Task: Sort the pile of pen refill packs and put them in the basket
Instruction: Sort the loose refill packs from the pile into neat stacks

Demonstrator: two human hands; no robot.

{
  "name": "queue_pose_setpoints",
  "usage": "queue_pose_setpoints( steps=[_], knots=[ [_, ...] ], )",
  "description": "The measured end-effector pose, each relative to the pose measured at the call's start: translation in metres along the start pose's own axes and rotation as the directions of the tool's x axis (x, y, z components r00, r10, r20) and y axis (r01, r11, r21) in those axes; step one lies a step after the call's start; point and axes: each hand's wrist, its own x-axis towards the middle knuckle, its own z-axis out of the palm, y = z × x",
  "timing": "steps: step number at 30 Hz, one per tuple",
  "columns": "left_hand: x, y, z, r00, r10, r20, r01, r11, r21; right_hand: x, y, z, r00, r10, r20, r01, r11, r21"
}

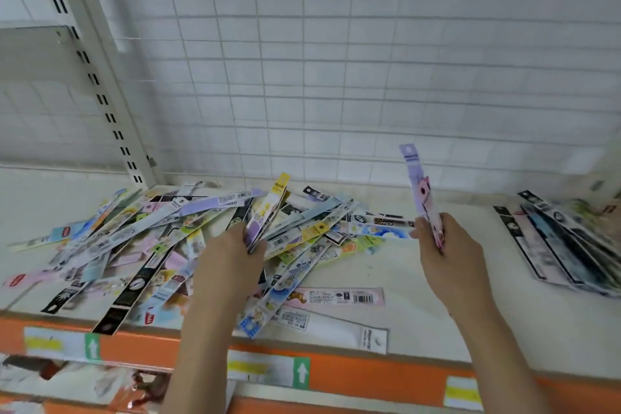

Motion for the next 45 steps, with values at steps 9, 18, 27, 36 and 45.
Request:
queue_pose_setpoints(
  steps=[9, 18, 27, 36, 45],
  knots=[
    [0.029, 0.014, 0.02, 0.961, -0.104, 0.258, 0.06, 0.983, 0.171, -0.013, 0.001, -0.009, 0.999, 0.038, 0.036, -0.04, 0.997, 0.06],
    [0.022, 0.019, 0.014, 0.973, -0.146, 0.179, 0.124, 0.984, 0.132, -0.018, -0.002, -0.009, 0.998, 0.068, -0.005, -0.068, 0.997, -0.024],
    [0.017, 0.042, 0.001, 0.982, -0.058, 0.179, 0.107, 0.955, -0.278, -0.023, 0.003, -0.019, 0.995, 0.102, -0.013, -0.102, 0.993, -0.056],
    [0.028, 0.051, 0.022, 0.999, -0.011, 0.034, 0.02, 0.963, -0.27, -0.007, 0.019, -0.025, 0.991, 0.13, 0.043, -0.128, 0.99, -0.052],
    [0.059, 0.052, 0.04, 0.994, -0.025, 0.109, 0.02, 0.999, 0.051, 0.011, 0.039, -0.035, 0.991, 0.118, 0.056, -0.113, 0.99, -0.079]
  ],
)
